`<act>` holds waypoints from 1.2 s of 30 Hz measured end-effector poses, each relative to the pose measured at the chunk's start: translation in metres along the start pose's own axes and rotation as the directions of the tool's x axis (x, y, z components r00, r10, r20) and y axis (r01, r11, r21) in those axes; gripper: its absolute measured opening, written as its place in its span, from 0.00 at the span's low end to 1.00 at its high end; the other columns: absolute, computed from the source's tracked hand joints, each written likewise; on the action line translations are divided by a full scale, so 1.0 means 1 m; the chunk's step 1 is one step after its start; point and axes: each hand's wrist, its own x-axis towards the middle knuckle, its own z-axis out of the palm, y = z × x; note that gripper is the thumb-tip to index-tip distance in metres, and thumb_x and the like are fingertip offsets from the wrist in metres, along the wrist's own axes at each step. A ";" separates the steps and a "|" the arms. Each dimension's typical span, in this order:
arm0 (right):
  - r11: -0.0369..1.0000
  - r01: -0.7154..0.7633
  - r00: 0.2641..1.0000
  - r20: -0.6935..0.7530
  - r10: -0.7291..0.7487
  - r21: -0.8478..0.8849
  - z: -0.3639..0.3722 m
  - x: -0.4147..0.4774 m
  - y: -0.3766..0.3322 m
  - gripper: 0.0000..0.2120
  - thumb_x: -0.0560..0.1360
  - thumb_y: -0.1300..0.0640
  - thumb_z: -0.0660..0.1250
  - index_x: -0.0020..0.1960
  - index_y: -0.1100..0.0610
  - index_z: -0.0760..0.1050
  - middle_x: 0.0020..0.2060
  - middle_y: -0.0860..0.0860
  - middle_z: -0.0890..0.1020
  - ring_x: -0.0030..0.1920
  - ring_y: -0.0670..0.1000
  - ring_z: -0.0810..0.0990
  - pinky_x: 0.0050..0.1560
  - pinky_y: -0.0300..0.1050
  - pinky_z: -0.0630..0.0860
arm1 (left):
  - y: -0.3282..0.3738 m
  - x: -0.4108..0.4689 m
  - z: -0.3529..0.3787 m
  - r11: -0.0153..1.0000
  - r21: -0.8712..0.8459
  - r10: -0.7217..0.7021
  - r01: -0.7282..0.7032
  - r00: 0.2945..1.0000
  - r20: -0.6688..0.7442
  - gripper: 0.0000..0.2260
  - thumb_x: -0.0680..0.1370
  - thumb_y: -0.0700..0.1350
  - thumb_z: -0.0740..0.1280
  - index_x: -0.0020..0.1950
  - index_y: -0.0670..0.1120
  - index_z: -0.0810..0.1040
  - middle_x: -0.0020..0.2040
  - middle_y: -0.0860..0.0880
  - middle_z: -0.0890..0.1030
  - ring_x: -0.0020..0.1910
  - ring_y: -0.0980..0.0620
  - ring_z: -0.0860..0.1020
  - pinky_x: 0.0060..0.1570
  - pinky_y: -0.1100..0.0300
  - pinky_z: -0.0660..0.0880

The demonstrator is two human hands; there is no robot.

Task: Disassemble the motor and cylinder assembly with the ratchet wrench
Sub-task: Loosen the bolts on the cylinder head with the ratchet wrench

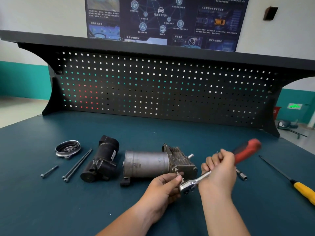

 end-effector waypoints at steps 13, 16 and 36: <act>0.490 0.736 0.586 0.803 -0.112 -0.468 0.033 -0.040 0.028 0.11 0.65 0.52 0.63 0.28 0.48 0.63 0.20 0.43 0.68 0.24 0.44 0.64 0.25 0.36 0.58 | 0.007 -0.004 0.000 0.998 0.012 0.067 -0.069 0.993 0.093 0.05 0.70 0.34 0.68 0.45 0.40 0.80 0.39 0.42 0.80 0.38 0.47 0.78 0.44 0.54 0.75; 0.380 0.824 0.476 0.878 -0.057 -0.422 0.032 -0.045 0.036 0.09 0.64 0.47 0.59 0.29 0.47 0.61 0.22 0.42 0.69 0.26 0.46 0.66 0.27 0.36 0.59 | 0.009 -0.005 -0.001 0.997 -0.038 0.070 -0.066 0.989 0.127 0.07 0.75 0.36 0.64 0.48 0.40 0.81 0.42 0.40 0.80 0.40 0.46 0.78 0.44 0.53 0.75; 1.000 -0.031 0.993 -0.111 0.031 0.001 -0.007 0.002 0.002 0.13 0.73 0.60 0.57 0.33 0.52 0.58 0.20 0.43 0.60 0.20 0.44 0.58 0.20 0.35 0.56 | 0.003 -0.004 0.000 0.999 0.028 -0.038 0.036 0.996 0.076 0.07 0.79 0.41 0.63 0.53 0.45 0.80 0.40 0.51 0.85 0.33 0.60 0.79 0.35 0.68 0.73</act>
